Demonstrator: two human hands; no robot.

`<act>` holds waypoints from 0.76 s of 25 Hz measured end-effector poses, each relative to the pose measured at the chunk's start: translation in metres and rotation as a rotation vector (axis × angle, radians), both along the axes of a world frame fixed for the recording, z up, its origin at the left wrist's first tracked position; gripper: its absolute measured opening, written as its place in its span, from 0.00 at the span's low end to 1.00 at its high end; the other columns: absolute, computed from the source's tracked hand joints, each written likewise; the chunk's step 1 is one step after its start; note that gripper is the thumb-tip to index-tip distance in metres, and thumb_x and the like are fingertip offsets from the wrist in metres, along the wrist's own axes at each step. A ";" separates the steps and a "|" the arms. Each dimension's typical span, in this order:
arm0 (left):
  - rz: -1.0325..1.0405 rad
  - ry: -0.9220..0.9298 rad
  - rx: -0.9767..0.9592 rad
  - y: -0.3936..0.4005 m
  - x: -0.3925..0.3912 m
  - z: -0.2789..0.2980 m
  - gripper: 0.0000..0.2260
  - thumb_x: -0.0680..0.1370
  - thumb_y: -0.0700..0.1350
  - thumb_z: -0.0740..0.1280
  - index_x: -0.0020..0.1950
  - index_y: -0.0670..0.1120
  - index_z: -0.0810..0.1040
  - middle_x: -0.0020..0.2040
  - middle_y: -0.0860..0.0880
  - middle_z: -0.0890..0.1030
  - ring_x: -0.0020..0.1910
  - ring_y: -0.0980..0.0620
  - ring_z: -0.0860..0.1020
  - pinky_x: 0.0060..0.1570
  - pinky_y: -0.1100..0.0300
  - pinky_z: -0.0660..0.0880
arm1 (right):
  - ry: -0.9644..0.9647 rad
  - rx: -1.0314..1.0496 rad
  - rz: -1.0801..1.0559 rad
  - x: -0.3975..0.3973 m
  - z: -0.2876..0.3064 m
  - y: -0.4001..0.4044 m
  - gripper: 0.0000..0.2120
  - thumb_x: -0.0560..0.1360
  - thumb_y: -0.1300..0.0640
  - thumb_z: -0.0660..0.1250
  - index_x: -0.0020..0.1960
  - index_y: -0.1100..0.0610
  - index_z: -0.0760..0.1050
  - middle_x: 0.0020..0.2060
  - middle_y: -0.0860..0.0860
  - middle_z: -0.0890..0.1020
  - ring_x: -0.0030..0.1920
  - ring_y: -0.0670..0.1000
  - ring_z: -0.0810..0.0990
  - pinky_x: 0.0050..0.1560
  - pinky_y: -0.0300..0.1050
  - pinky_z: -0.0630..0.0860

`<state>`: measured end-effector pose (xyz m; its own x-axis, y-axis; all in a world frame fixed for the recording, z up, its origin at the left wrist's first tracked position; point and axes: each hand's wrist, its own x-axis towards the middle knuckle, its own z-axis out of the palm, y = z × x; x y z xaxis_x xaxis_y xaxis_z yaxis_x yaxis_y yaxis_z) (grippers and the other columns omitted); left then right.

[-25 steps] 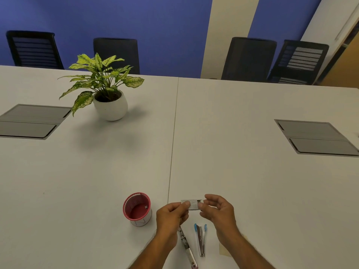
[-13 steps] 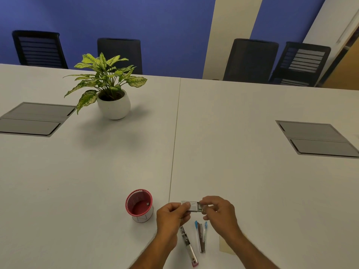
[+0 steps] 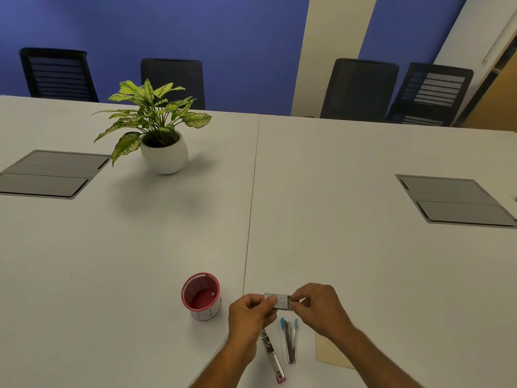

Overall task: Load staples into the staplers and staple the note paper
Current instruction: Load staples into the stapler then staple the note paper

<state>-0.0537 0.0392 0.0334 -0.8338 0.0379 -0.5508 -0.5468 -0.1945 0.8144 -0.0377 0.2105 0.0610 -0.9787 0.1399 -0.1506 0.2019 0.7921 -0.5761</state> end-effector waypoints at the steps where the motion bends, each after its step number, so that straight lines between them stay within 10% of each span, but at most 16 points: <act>1: -0.002 0.000 0.003 0.000 0.000 0.000 0.06 0.72 0.39 0.77 0.44 0.37 0.83 0.41 0.41 0.87 0.40 0.46 0.87 0.39 0.59 0.83 | -0.017 0.022 0.031 -0.001 0.002 0.001 0.08 0.72 0.53 0.71 0.50 0.50 0.86 0.47 0.45 0.86 0.37 0.42 0.80 0.43 0.33 0.77; 19: 0.013 -0.005 -0.020 0.001 0.006 0.000 0.04 0.73 0.39 0.76 0.43 0.39 0.83 0.42 0.42 0.87 0.39 0.47 0.86 0.40 0.59 0.83 | -0.075 0.087 0.206 0.001 0.007 0.007 0.05 0.80 0.55 0.63 0.45 0.48 0.71 0.48 0.47 0.76 0.48 0.47 0.76 0.52 0.44 0.76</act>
